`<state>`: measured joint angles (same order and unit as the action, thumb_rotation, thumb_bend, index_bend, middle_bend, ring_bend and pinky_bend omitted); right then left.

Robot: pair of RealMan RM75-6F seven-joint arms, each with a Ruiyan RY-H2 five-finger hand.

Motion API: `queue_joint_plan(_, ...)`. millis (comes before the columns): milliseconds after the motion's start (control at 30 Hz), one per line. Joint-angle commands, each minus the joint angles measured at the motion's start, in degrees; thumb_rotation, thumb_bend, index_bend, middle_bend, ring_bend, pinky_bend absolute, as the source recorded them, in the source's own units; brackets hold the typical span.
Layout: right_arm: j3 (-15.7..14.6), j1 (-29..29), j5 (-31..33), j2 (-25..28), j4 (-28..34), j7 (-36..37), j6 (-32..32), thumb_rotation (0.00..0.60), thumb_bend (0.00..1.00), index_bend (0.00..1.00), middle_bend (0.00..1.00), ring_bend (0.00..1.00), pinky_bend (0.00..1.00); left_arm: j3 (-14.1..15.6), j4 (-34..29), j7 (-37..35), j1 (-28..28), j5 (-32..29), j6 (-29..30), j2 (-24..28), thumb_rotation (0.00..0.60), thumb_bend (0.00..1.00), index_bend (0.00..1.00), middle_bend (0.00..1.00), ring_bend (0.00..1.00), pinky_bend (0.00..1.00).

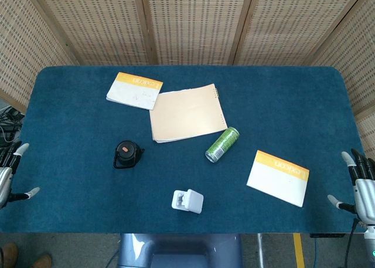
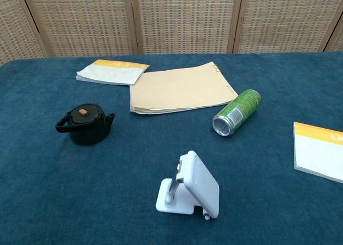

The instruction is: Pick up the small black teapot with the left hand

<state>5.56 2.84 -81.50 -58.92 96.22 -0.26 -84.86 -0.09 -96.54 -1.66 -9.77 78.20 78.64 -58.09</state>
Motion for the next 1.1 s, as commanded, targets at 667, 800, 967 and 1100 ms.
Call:
queue_joint_plan(667,0.52,0.26,1.56,0.15,-0.43,0.62,1.0,0.6,0.0,0.0,0.0,0.0,0.0,-7.29,-9.22,-0.01,-20.28,-6.54,-27.23,-1.22,0.6,0.0,0.23,0.17,0.23,0.0)
queue_joint_plan(800,0.61,0.28,1.79,0.33,-0.64,1.26,1.23,0.6,0.0,0.0,0.0,0.0,0.0,-8.44,-10.31,3.16,-22.67,-11.29,-28.94,-2.21,0.6,0.0,0.33,0.28,0.29,0.0)
queue_joint_plan(967,0.58,0.25,1.61,0.6,-0.56,1.87,1.25,0.6,0.0,0.0,0.0,0.0,0.0,-8.2,-12.04,7.99,-25.51,-18.23,-31.17,-2.9,0.6,0.0,0.35,0.3,0.3,0.0)
queue_joint_plan(1100,0.5,0.23,1.44,0.73,-0.48,2.01,1.27,0.6,0.0,0.0,0.0,0.0,0.0,-7.77,-12.36,9.77,-27.46,-23.56,-32.65,-4.21,0.6,0.0,0.34,0.3,0.3,0.0)
